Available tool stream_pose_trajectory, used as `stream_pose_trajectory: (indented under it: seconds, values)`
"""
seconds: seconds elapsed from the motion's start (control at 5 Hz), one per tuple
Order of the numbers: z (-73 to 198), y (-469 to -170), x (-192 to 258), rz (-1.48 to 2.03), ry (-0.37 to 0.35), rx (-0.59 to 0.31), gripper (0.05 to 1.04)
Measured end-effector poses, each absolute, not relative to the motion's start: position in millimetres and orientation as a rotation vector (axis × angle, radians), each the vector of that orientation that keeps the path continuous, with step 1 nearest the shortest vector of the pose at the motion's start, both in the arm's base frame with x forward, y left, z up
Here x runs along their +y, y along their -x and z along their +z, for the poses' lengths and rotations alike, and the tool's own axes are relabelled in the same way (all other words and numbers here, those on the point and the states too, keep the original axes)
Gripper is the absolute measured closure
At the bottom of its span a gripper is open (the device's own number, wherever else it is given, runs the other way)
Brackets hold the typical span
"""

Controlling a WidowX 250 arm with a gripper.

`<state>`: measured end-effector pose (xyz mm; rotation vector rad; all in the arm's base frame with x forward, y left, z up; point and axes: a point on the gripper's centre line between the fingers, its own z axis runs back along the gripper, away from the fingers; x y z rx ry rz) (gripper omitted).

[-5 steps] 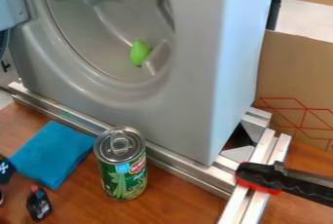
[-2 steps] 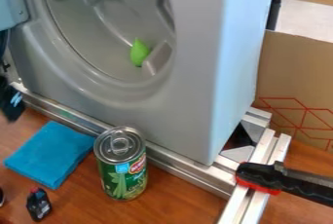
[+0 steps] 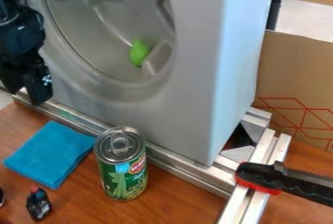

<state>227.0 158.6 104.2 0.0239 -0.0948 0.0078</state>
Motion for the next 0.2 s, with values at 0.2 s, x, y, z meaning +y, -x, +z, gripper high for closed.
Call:
stream_pose_trajectory:
  seconds: [0.2]
  values:
    - [103.5, -232.5, 141.2, 0.005, -0.025, -0.062, 0.082]
